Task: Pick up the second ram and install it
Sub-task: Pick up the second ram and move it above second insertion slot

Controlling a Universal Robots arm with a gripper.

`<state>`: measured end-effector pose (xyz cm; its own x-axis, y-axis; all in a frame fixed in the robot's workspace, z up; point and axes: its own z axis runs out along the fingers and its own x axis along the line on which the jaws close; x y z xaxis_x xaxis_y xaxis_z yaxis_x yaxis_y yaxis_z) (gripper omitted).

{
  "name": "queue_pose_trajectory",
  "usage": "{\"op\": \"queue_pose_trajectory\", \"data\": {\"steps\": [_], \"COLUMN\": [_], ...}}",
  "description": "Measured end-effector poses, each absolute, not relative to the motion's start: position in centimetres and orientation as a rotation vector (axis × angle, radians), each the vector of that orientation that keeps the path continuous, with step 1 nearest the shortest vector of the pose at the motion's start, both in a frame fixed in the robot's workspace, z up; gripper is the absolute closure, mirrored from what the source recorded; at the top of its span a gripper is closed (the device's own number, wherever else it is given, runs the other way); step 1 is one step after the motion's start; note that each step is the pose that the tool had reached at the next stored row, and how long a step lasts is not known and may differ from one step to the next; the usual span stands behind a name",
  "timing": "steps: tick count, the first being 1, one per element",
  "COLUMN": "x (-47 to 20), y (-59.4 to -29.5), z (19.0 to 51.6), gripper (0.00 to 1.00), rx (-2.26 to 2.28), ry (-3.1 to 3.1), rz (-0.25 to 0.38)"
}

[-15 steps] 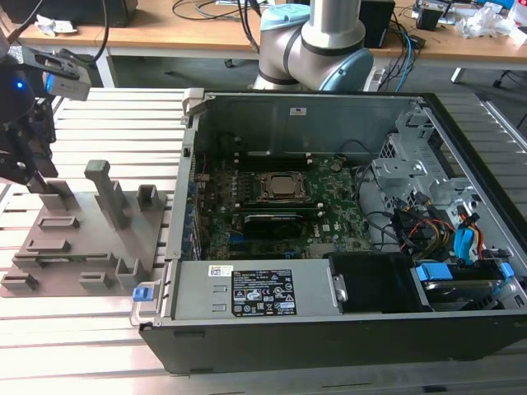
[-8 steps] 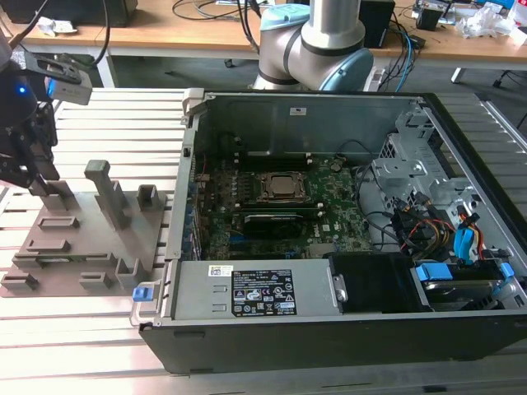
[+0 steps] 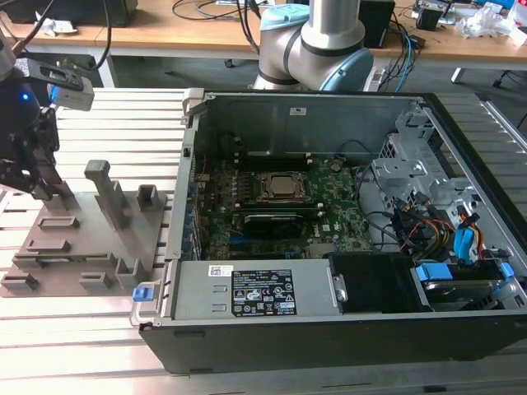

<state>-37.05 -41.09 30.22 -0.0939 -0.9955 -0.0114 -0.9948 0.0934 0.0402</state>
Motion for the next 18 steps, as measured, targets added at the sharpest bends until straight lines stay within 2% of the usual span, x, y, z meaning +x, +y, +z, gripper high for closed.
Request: {"op": "queue_pose_trajectory", "data": {"steps": [18], "x": [-37.0], "y": [-41.2], "z": [28.4], "gripper": [0.64], "rx": [2.102], "ry": [-2.309], "rz": [-0.058]}}
